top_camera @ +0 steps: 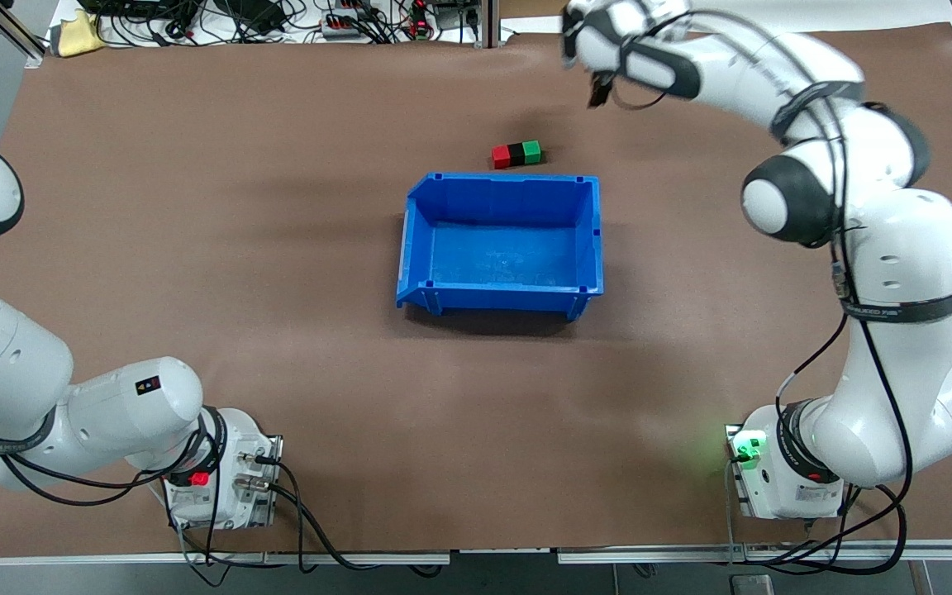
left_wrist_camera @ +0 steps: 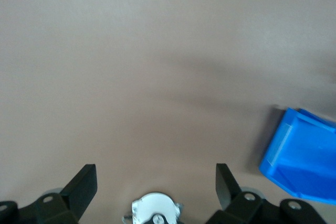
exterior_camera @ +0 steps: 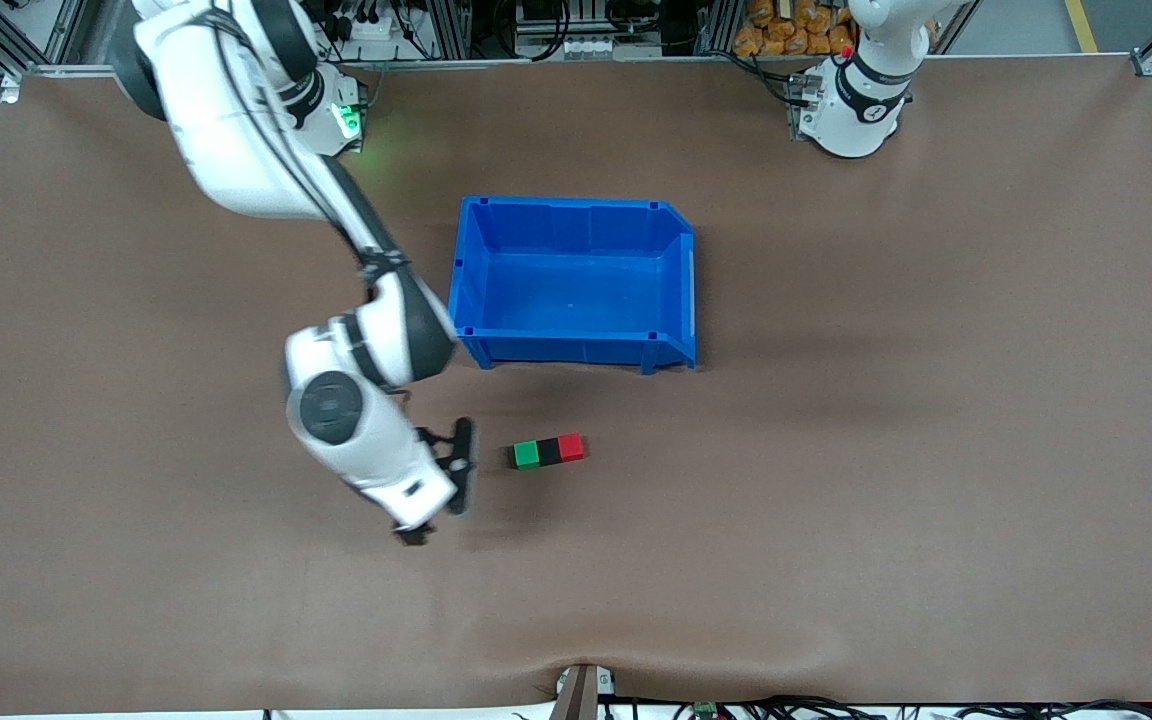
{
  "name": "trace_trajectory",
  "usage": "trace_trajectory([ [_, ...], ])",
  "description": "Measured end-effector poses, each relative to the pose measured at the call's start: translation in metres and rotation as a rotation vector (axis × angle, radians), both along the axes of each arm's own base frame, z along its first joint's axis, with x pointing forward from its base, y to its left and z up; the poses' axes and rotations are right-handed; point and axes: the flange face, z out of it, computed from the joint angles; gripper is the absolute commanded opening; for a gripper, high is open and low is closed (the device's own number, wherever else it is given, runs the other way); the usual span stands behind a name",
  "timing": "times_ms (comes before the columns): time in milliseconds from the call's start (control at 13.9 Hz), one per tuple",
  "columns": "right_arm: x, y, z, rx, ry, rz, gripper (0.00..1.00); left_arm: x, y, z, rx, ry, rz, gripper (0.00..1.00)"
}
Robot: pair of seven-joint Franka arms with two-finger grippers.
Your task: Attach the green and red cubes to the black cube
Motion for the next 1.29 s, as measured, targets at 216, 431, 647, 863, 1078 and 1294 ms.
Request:
trace_trajectory([
  [216, 0.015, -0.106, 0.073, 0.0, 0.012, -0.157, 1.0, 0.001, -0.054, -0.016, 0.05, -0.073, -0.063, 1.0],
  [431, 0.003, -0.199, 0.135, 0.014, 0.003, -0.334, 1.0, -0.015, -0.072, -0.019, 0.081, -0.092, -0.083, 1.0],
  [647, -0.035, -0.255, 0.176, 0.03, 0.008, -0.522, 1.0, -0.021, -0.079, -0.015, 0.087, -0.097, -0.099, 1.0],
  [863, -0.081, -0.281, 0.197, 0.05, 0.036, -0.765, 1.0, -0.02, -0.079, -0.016, 0.087, -0.099, -0.1, 1.0],
  [1078, -0.119, -0.282, 0.213, 0.051, 0.097, -0.992, 1.0, -0.02, -0.088, -0.015, 0.085, -0.105, -0.118, 1.0],
  [1294, -0.141, -0.279, 0.233, 0.048, 0.131, -1.171, 1.0, -0.02, -0.096, -0.014, 0.084, -0.109, -0.132, 1.0],
])
